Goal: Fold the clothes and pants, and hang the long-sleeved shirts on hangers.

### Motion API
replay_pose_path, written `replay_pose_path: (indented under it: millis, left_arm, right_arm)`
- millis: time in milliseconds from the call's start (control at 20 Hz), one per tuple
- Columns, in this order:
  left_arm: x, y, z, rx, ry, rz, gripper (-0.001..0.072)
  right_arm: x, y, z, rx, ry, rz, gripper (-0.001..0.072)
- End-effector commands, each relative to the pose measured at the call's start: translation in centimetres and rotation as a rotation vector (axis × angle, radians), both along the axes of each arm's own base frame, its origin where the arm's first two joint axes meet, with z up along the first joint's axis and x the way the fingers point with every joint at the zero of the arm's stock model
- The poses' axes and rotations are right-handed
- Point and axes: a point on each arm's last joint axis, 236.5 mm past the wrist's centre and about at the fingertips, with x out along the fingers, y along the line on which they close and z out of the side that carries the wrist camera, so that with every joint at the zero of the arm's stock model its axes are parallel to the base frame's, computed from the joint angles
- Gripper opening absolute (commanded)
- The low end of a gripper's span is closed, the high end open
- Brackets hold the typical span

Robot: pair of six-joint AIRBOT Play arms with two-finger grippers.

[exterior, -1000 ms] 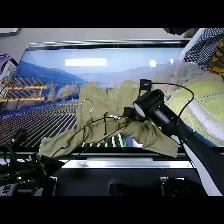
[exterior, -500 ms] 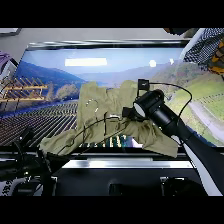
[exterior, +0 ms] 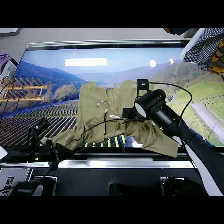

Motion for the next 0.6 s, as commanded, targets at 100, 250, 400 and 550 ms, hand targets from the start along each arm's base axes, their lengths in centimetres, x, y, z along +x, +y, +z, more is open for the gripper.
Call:
replay_pose_path:
  millis: [100, 250, 400, 550]
  left_arm:
    - [1.7, -0.8, -1.2, -0.017, -0.022, -0.051, 0.0014]
    - [2.3, -1.9, -1.9, -0.014, -0.031, -0.062, 0.0013]
    - [3.1, -3.8, -1.6, -0.052, -0.066, -0.071, 0.0014]
    - [3.6, -5.2, -1.8, -0.069, -0.078, -0.065, 0.0013]
  right_arm:
    - [0.5, 0.8, 1.4, 0.033, -0.055, 0.072, 0.0032]
    - [0.3, 1.1, 2.8, 0.066, -0.082, 0.089, 0.0032]
    - [-0.7, 2.2, 3.1, 0.113, -0.059, 0.126, 0.0032]
    - [-1.4, 3.0, 3.3, 0.142, -0.043, 0.167, 0.0032]
